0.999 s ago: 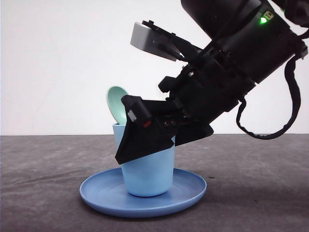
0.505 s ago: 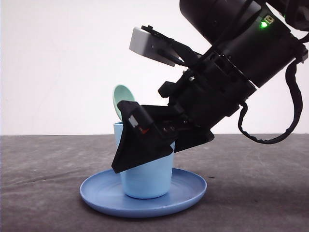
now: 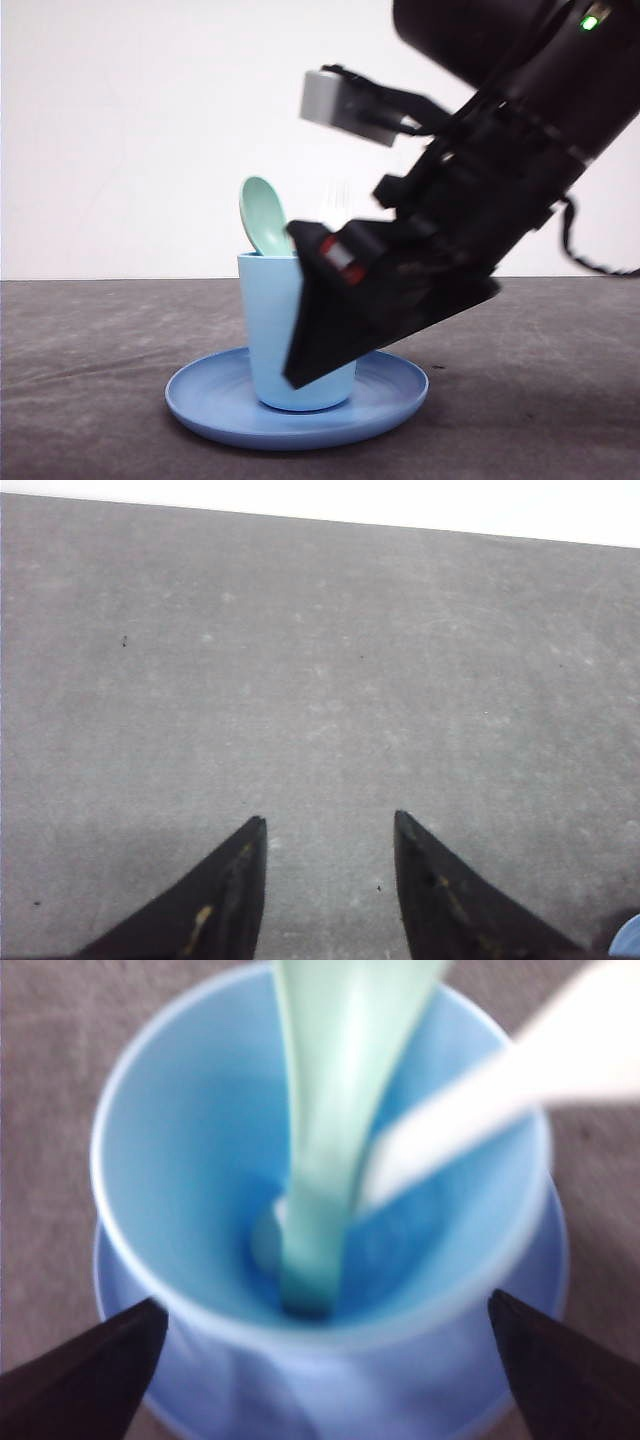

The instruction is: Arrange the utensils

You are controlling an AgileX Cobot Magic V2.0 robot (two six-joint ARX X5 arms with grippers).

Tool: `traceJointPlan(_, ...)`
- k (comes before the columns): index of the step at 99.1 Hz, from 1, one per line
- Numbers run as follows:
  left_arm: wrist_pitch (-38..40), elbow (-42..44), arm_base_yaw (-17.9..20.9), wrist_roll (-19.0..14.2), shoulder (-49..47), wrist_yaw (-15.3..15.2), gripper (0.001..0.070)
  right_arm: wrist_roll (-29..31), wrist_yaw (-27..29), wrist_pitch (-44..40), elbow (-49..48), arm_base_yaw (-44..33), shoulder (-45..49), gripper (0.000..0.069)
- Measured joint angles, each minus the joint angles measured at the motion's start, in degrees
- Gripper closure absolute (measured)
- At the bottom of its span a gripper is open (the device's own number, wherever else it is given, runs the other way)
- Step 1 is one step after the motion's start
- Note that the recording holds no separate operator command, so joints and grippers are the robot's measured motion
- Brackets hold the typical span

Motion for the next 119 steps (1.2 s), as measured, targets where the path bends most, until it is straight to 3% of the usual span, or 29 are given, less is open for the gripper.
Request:
traceJointPlan(31,0.0,0.0,0.0,0.0,0.0,0.0,0.0476,0.0,2.7,-19.1,2.3,-6.5,-12.3,0.0045)
traceJointPlan(81,0.0,0.0,0.0,0.0,0.0,0.0,0.0476,5.7,2.6,-38.1,8.0,-33.4,-28.3,0.0045)
traceJointPlan(97,0.0,0.0,0.0,0.0,0.0,0.0,0.0476,6.3,2.9,-40.2,9.4,-38.5,-31.4,0.0045)
traceJointPlan(119,-0.1,0.0,0.0,0.0,0.0,0.0,0.0476,6.3,3.2,-40.4,9.4,-39.4,-32.8,0.0045)
